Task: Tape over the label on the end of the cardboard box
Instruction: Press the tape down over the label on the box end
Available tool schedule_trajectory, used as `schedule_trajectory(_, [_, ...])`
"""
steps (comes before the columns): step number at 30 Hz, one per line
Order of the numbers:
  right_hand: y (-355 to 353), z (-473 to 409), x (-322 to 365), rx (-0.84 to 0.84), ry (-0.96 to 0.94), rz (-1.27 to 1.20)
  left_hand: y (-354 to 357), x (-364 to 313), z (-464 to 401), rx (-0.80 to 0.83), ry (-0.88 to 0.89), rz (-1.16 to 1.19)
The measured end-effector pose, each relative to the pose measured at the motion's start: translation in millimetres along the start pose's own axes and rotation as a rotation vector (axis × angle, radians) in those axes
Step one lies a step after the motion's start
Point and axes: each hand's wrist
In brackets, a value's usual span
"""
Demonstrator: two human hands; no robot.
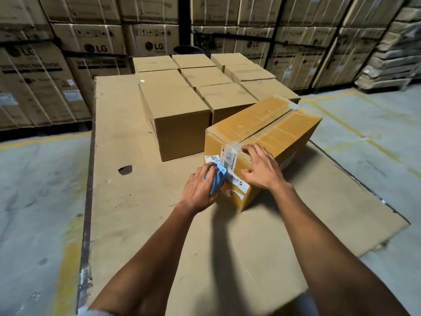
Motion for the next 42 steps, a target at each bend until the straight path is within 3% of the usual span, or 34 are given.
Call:
schedule_trajectory(12, [15.5, -31.9, 26.6, -0.025, 0.192, 0.057, 8.1, -5.7, -6.5, -0.017, 0.0, 0.095])
schedule_trajectory(34, [26.5, -33.6, 28.0, -0.064, 0.189, 0.249, 35.7, 15.8, 0.2, 0.012, 0.19, -0.061])
schedule_trajectory(42, [23.8, -33.7, 26.2, 0.0, 0.155, 0.269, 25.7, 16.7, 2.4, 0.021, 0.228, -0.12])
Point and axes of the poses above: each hand's wrist, its own z-axis away from the middle knuckle, its own y-axis out of the palm, x = y × z, and after that the axes turned 7 degrees about y, right-handed
